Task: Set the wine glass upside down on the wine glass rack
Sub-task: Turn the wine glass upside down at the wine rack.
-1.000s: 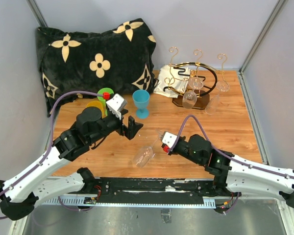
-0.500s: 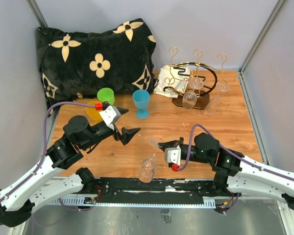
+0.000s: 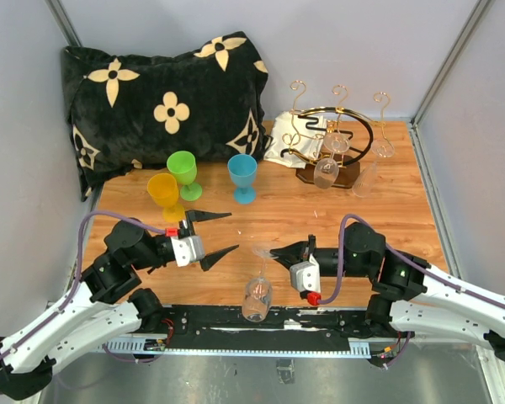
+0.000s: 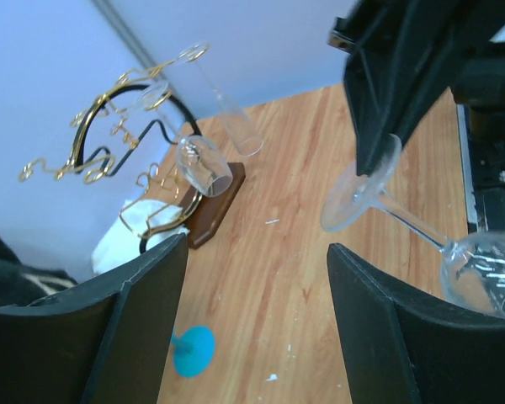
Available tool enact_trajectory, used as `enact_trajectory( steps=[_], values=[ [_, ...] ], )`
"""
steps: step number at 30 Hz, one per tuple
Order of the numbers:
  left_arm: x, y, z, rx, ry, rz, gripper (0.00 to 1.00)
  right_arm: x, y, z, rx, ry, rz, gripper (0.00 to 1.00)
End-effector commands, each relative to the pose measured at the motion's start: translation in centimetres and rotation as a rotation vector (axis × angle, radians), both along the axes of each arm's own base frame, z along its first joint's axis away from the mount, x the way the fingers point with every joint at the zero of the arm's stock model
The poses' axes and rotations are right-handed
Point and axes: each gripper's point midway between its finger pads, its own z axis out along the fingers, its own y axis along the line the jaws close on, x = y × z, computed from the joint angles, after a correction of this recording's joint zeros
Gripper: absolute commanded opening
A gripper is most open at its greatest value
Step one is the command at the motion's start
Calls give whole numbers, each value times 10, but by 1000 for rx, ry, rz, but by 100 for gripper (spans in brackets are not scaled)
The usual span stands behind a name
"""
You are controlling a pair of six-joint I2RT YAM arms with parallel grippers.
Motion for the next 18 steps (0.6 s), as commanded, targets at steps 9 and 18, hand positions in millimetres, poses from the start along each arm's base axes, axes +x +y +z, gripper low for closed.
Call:
enact_trajectory(
  steps=[9, 18],
  values=[
    [-10, -20, -23, 185, -238, -190, 68, -4, 4, 39, 98, -80, 30, 1],
    [-5, -29, -29, 239, -285, -226, 59, -6, 6, 42, 84, -80, 48, 1]
  ],
)
